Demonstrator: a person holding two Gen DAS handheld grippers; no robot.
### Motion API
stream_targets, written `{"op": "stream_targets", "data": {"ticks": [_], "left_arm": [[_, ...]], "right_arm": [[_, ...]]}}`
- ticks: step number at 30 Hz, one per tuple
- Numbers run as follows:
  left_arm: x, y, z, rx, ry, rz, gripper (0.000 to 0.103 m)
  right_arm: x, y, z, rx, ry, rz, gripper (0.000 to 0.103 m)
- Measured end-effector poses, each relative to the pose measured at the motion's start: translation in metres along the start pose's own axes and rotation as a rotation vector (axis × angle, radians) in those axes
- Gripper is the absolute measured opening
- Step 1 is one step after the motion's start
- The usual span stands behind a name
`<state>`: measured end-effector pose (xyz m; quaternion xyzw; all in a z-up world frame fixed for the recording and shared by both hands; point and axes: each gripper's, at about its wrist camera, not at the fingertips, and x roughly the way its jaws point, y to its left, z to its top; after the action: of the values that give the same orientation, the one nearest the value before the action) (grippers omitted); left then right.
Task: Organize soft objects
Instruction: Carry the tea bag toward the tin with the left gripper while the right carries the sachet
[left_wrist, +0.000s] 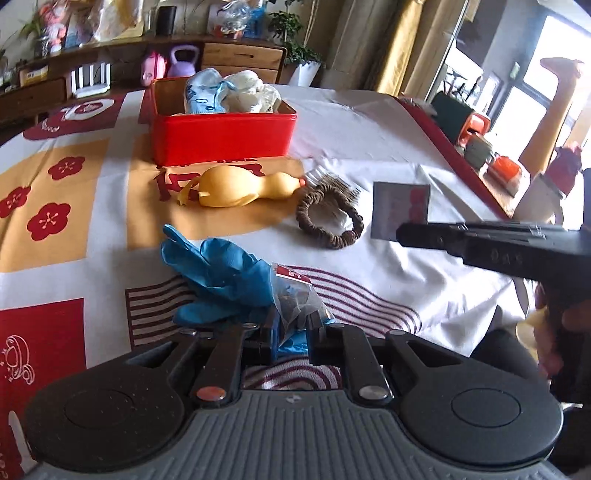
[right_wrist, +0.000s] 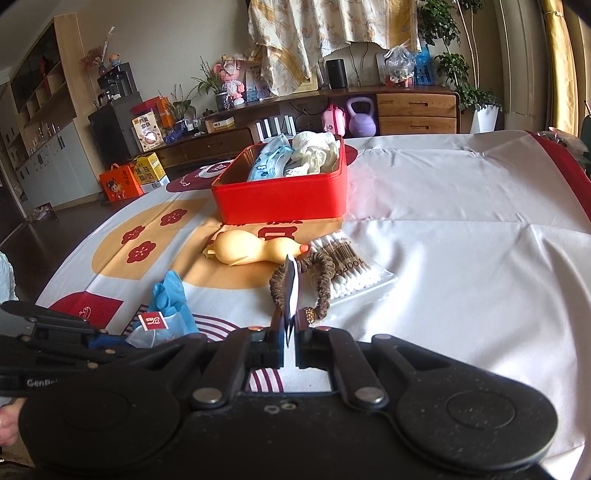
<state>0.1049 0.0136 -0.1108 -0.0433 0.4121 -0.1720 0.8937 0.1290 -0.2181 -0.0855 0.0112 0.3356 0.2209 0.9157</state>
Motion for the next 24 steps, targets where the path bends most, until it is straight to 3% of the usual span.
{"op": "stream_targets", "data": {"ticks": [3,6,11,13,15,19,24], "left_arm": [[-0.006,-0.008,-0.002,0.042,-0.023,0.0,0.017],[-0.007,-0.015,-0.002,0.076,-0.042,0.009,0.032],[-0.001,-0.015,0.002,0.07,-0.057,0.037,0.032],[0.002,-0.02,0.002,0.107,-0.068,0.084,0.032],[0.0,-0.025,0.002,0.128,-0.083,0.086,0.03],[-0.004,-0.03,0.002,0.154,-0.113,0.112,0.01],[0.0,-0.022,0.001,0.112,-0.088,0.104,0.004]], "right_arm": [[0.0,0.0,-0.001,0.0,0.0,0.004,0.005],[0.001,0.0,-0.002,0.001,0.001,0.004,0.005],[0.001,0.0,-0.003,0.003,0.002,0.002,0.005],[0.001,0.0,-0.003,0.004,0.002,0.001,0.005],[0.001,0.0,-0.003,0.004,0.002,0.001,0.005],[0.002,0.0,-0.003,0.005,0.002,0.001,0.005],[0.002,-0.001,-0.003,0.003,0.002,0.005,0.005]]}}
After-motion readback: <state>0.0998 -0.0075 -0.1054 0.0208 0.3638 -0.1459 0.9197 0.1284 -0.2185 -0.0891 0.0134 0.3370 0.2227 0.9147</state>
